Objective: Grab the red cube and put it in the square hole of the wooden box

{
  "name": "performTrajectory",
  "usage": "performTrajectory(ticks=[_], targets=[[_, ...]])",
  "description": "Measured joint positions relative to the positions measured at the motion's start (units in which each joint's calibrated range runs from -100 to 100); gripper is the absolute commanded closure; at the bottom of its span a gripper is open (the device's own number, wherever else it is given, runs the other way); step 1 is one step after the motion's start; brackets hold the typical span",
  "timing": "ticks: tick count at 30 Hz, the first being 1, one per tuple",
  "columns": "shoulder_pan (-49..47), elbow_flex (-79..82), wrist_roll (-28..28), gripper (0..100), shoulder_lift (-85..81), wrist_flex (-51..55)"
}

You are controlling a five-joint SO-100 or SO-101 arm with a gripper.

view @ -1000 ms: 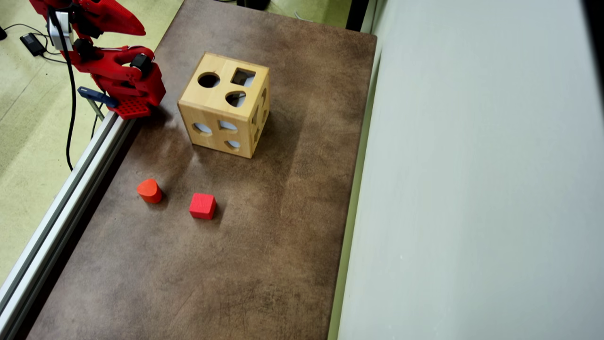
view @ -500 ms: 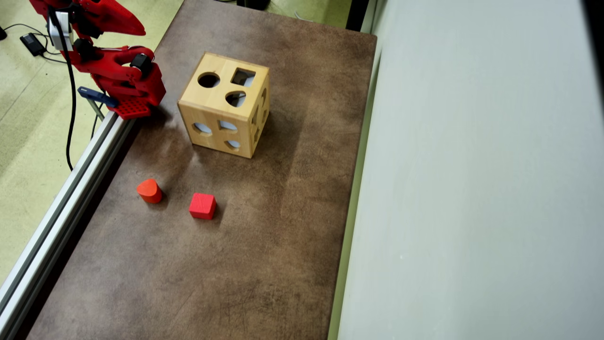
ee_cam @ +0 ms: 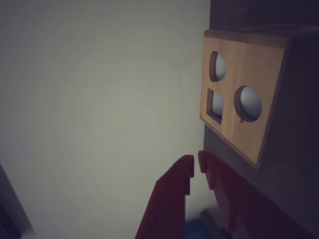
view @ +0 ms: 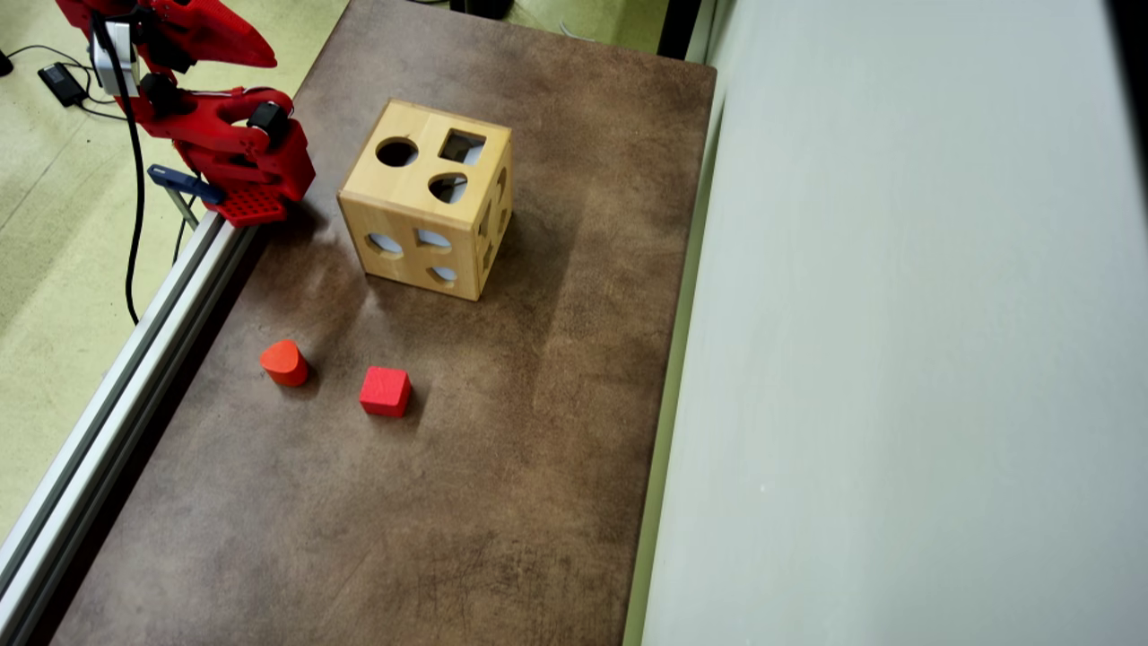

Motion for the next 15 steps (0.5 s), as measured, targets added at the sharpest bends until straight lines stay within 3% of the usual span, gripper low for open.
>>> performTrajectory(ticks=[6, 10, 15], targets=[[0.00, -0.27, 0.00, 97, 7.29, 0.00], [1.01, -7.40, 0.00, 97, 25.59, 0.00], [9.56, -27.81, 0.00, 97, 52.88, -1.94]])
